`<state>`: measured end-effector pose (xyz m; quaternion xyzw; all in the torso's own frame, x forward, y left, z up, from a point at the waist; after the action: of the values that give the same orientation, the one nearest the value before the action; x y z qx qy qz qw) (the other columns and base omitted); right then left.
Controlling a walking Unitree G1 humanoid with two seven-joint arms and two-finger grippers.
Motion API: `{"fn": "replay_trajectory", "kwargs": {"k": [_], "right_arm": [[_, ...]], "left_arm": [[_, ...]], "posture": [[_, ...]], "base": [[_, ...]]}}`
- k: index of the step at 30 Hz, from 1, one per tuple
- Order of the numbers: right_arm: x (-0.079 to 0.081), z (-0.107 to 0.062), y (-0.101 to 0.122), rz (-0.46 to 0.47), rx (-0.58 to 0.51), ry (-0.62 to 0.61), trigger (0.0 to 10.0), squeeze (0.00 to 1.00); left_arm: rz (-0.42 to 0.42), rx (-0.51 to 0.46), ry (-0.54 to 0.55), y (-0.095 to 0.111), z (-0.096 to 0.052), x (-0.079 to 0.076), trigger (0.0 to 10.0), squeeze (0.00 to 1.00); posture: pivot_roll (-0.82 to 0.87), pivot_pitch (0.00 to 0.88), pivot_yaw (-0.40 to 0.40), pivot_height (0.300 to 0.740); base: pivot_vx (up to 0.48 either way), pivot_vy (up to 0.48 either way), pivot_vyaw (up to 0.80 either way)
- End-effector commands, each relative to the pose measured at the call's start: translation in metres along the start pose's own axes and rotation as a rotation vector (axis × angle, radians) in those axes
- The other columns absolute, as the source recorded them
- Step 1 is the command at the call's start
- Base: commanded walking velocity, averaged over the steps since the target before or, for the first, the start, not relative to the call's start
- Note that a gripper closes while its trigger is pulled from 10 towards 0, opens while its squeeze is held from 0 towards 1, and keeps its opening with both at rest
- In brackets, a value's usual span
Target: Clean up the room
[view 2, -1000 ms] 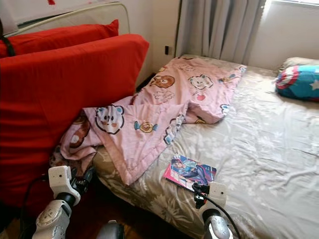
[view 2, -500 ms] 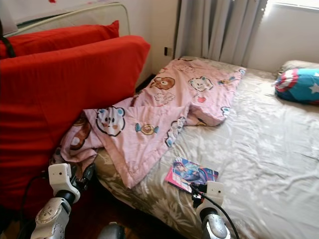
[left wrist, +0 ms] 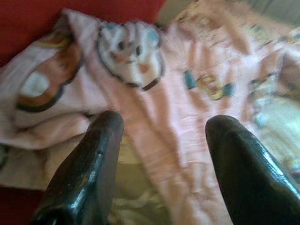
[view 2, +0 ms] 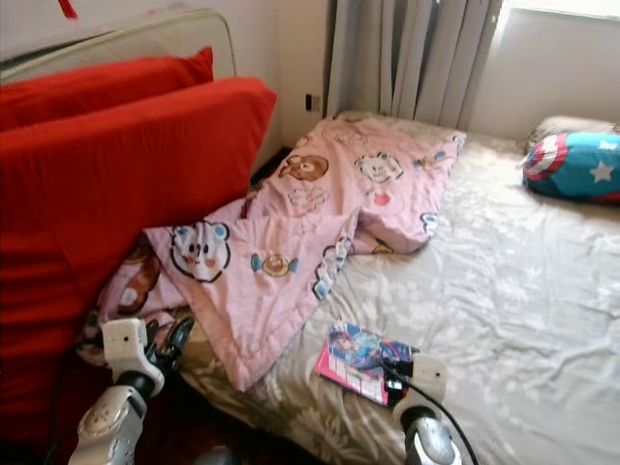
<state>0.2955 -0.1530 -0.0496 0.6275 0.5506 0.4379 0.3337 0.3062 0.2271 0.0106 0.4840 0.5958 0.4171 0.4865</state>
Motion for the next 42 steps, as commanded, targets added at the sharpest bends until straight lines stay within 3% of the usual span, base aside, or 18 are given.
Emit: {"fn": "replay_trajectory", "kwargs": {"k": [1,12,19,27,33,42], "right_arm": [[-0.015,-0.006,-0.007,-0.009,0.021,-0.032,10.0,0.00],[-0.013,-0.007,-0.014,-0.021,0.065,-0.019,10.0,0.00],[-0.016,0.000,-0.007,-0.042,0.078,-0.030,10.0,0.00],[-0.024,0.001,0.000,-0.049,0.055,-0.055,10.0,0.00],[-0.020,0.003,-0.003,-0.039,0.094,-0.047,10.0,0.00],[-0.019,0.005,0.004,-0.031,0.057,-0.038,10.0,0.00]], "left_arm": [[-0.013,-0.011,-0.030,0.004,0.005,-0.012,10.0,0.00],[-0.013,-0.036,-0.042,0.010,0.003,-0.014,10.0,0.00],[-0.010,-0.038,-0.060,0.012,0.003,-0.017,10.0,0.00],[-0.017,-0.035,-0.060,0.010,-0.001,-0.020,10.0,0.00],[-0.020,-0.038,-0.043,0.009,-0.009,-0.017,10.0,0.00],[-0.023,-0.039,-0.036,0.009,-0.014,-0.019,10.0,0.00]], "posture": [[0.04,0.000,-0.023,0.652],[0.06,0.000,-0.026,0.652],[0.07,0.015,-0.034,0.647],[0.09,0.085,-0.051,0.642],[0.10,0.131,-0.062,0.642],[0.10,0.170,-0.065,0.622]], "base": [[0.304,0.000,0.00],[0.112,0.000,0.00],[0.000,0.000,0.00],[0.000,0.000,0.00],[0.000,0.000,0.00],[0.000,0.000,0.00]]}}
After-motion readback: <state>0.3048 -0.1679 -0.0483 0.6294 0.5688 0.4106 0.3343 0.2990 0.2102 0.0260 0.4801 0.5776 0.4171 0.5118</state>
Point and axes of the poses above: a point about 5 cm out from each wrist's last joint towards the gripper, its own z axis pointing out of the wrist towards the gripper, its own y axis along the axis of the wrist's last joint, x = y × z, the point moved 5 cm from there along z, pointing out of the wrist towards the gripper, and after that the axes turned 3 degrees about -z, right-handed, at the moved point
